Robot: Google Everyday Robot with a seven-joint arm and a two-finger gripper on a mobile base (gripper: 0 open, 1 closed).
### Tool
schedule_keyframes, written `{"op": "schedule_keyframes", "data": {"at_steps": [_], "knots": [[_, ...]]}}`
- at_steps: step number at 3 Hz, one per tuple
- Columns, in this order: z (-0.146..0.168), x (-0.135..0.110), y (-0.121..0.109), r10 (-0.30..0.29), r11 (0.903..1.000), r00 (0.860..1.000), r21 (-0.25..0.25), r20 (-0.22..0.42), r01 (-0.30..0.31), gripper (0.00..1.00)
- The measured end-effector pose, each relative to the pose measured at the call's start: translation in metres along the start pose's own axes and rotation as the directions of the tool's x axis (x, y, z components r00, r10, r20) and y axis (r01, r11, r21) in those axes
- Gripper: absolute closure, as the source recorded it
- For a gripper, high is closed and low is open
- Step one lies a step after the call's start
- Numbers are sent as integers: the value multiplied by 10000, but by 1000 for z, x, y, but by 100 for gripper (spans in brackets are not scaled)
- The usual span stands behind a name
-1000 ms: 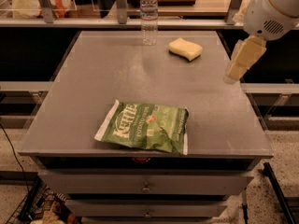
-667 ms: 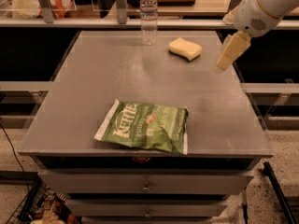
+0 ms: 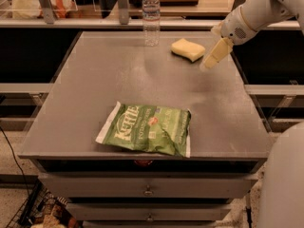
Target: Move sponge near green jalapeno chip bag
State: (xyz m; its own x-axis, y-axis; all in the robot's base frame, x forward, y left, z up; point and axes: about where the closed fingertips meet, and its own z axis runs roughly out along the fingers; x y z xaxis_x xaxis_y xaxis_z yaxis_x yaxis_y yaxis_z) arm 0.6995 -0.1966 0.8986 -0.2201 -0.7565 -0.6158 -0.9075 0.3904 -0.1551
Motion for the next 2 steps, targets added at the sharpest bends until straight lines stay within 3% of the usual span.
{"op": "schedule_keyframes", "data": {"at_steps": [2], "knots": [[10,-3,-8,67,9996,9998,276,178,-71,0]]}}
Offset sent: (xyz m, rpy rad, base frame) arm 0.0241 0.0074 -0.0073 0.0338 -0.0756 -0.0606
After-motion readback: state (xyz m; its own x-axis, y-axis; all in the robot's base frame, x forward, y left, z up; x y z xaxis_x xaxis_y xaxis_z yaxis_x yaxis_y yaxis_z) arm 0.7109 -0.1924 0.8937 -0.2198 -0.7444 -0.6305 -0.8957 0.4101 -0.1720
